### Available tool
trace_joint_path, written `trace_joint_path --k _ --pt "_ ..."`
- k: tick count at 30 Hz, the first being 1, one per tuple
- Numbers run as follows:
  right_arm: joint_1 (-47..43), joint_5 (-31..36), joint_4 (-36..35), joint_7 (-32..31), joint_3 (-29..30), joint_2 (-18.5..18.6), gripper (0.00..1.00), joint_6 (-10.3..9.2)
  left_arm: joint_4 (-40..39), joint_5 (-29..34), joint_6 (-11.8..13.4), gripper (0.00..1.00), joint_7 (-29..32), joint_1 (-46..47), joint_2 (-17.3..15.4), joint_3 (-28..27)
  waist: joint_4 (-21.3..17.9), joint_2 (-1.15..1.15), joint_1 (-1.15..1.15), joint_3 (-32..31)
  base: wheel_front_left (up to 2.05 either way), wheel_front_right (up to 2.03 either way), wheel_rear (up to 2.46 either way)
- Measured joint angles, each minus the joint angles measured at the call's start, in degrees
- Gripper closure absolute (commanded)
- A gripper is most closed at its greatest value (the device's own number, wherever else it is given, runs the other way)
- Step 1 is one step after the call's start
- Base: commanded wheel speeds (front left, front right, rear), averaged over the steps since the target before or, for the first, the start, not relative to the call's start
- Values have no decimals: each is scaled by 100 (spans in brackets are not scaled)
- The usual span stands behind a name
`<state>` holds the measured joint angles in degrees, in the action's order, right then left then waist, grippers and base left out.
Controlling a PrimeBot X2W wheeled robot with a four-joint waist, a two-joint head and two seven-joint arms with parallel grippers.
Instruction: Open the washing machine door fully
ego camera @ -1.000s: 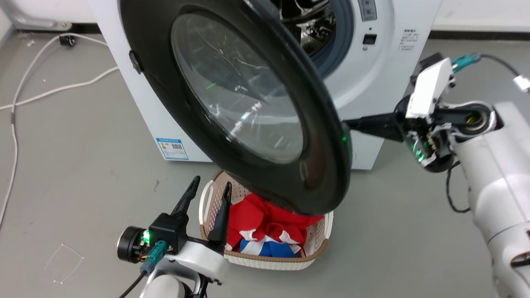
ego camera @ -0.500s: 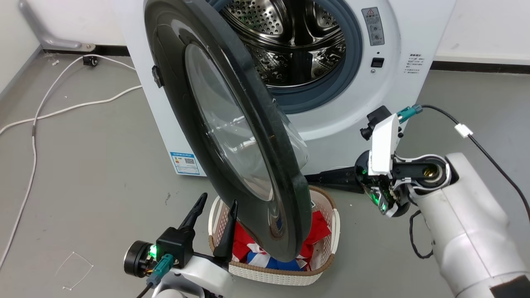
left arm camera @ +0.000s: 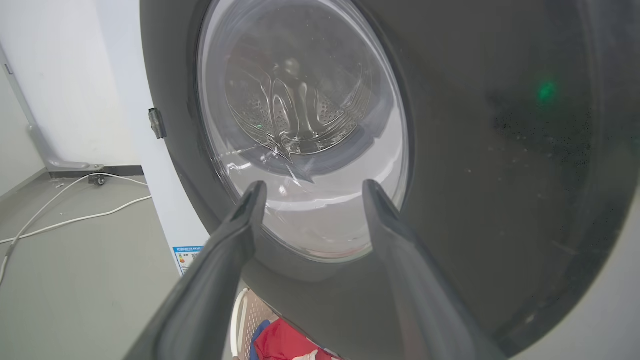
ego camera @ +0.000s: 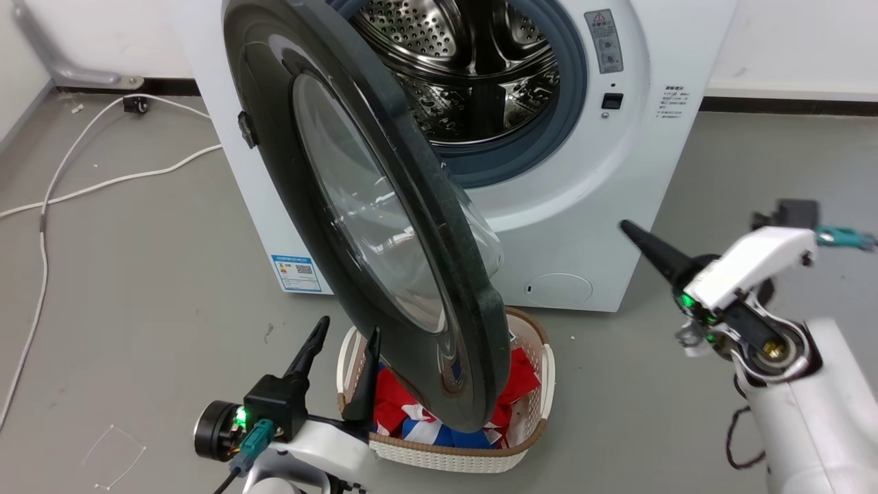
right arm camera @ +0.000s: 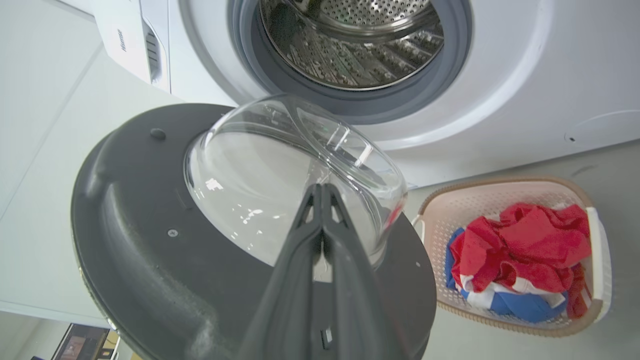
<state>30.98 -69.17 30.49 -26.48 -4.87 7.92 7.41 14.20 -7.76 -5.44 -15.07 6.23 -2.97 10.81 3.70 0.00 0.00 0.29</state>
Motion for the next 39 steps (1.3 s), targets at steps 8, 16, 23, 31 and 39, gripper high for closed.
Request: trace_joint_path --k 8,16,23,31,39 --pt "-1189 368 -1046 1563 487 241 100 0 -30 -1 48 0 0 -52 -19 -133 -194 0 0 -44 0 0 0" --pt "-2396 1778 -1981 2788 762 186 0 0 -3 -1 68 0 0 -121 -24 -223 -323 0 0 -61 0 0 0" --pt "-2713 4049 -2804 3247 983 -15 0 0 11 7 101 0 0 -121 -41 -314 -380 0 0 0 0 0 0" --pt "-3076 5955 -3205 3093 728 -288 0 9 35 52 114 0 0 -59 -56 -344 -356 0 0 65 0 0 0" --pt "-3326 6350 -2827 3260 701 -437 0 9 98 55 113 0 0 -27 -54 -325 -329 0 0 39 0 0 0"
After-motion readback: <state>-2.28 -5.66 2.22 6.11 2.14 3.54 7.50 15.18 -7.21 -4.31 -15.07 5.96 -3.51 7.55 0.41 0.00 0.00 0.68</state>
